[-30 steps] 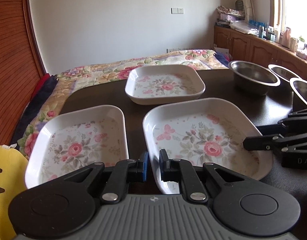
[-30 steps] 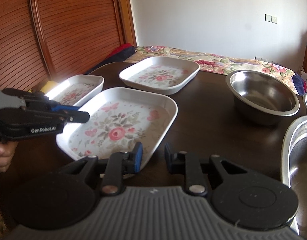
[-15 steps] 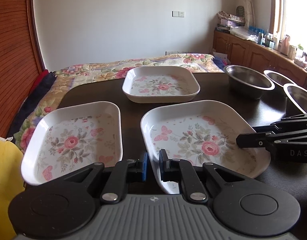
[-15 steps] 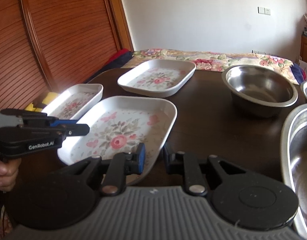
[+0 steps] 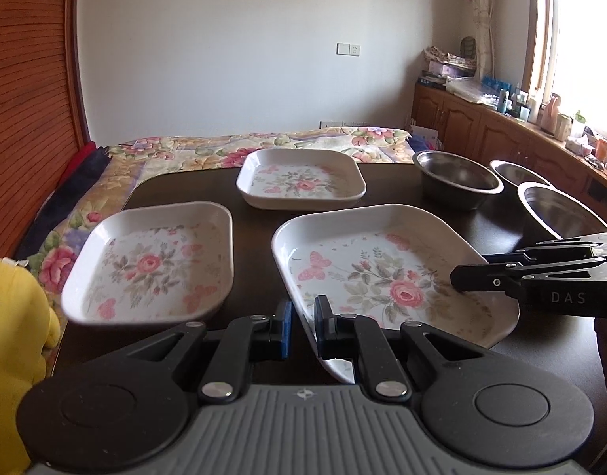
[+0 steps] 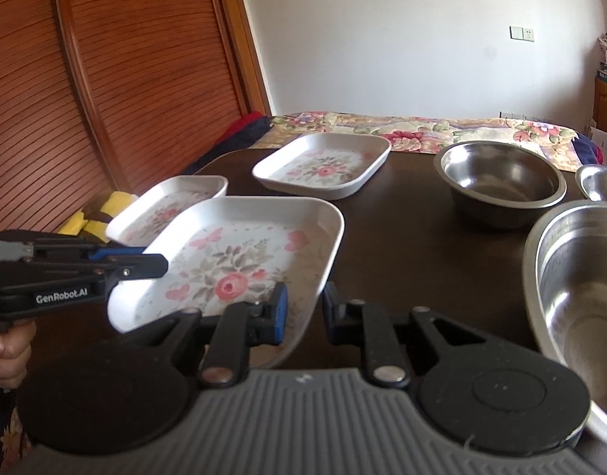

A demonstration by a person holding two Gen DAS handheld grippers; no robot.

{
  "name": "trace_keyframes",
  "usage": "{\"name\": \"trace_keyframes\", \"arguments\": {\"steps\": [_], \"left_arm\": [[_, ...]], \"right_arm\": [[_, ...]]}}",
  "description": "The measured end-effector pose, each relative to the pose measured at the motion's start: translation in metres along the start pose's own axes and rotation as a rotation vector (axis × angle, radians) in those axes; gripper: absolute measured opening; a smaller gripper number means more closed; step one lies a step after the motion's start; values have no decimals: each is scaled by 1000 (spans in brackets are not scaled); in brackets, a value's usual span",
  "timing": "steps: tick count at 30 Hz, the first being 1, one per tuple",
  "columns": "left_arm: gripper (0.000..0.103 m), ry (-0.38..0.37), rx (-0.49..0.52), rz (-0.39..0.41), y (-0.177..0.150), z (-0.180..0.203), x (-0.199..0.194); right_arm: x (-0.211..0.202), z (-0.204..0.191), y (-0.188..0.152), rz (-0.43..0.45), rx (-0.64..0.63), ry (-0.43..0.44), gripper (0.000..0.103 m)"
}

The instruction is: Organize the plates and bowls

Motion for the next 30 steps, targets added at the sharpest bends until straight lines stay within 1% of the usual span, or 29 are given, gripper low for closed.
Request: {"name": "trace_keyframes", "arguments": {"steps": [8,13,20,30], "left_arm": [[12,15,-13,1,-26,-4,-26],[12,20,-17,-6,-37,-7,-34],[12,32,-30,-20,-48,-12,-35],[12,30,-38,-46,-58,-12,-27]], "right_arm": [[-11,-24,-19,-10,-33,22,21],[-14,-37,-32,-28,-42,42,21],[-13,-45,-47,-62,-50,59,21],[-17,-47,-48,-65,-51,58,21]]}}
Point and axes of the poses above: each gripper's, at about its wrist camera, not at the fingertips, and x roughly the way its jaws point, z to its right, y to its top, the point moved 10 cm from there along x, roughly the way its jaws point, and after that the axes turned 8 degrees about -z, right-handed, at the moved point
